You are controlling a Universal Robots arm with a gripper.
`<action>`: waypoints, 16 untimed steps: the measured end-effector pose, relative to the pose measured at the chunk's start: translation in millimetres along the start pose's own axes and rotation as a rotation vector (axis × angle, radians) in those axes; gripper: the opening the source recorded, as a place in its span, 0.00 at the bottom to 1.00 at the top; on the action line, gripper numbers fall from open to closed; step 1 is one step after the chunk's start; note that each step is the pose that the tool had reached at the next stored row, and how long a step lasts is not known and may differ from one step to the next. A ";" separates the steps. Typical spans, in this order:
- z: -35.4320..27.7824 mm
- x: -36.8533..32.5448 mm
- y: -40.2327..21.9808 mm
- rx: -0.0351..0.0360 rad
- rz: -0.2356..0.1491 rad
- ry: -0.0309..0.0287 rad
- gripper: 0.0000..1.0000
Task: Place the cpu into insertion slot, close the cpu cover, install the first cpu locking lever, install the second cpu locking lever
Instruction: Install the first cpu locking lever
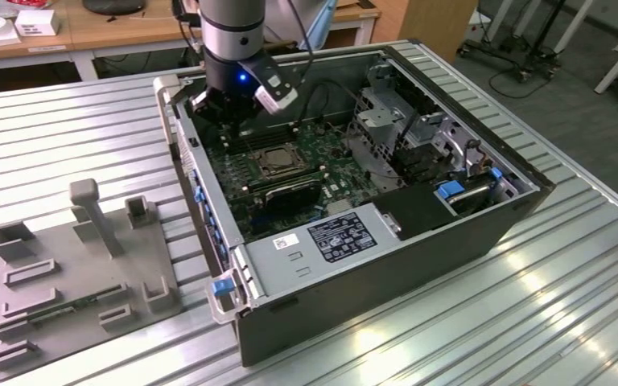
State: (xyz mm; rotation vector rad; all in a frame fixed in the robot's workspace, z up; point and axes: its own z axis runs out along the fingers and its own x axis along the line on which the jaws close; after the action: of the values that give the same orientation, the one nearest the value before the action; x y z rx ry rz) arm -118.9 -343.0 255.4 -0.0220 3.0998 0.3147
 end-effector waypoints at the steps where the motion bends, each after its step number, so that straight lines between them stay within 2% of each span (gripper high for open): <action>1: 0.7 0.1 -0.2 -0.0061 0.000 -0.0001 0.11; 3: 1.9 0.2 -0.4 -0.0227 0.001 -0.0003 0.11; 6: 2.5 0.2 -0.5 -0.0312 0.001 -0.0004 0.11; 11: 3.4 0.0 -0.7 -0.0579 0.001 -0.0009 0.11; 13: 3.6 -1.0 -0.7 -0.0628 0.002 -0.0010 0.11; 16: 3.7 -3.5 -0.8 -0.0637 0.002 -0.0009 0.11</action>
State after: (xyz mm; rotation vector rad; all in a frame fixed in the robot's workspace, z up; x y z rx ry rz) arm -115.2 -343.0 251.7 -0.0206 3.0879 0.4134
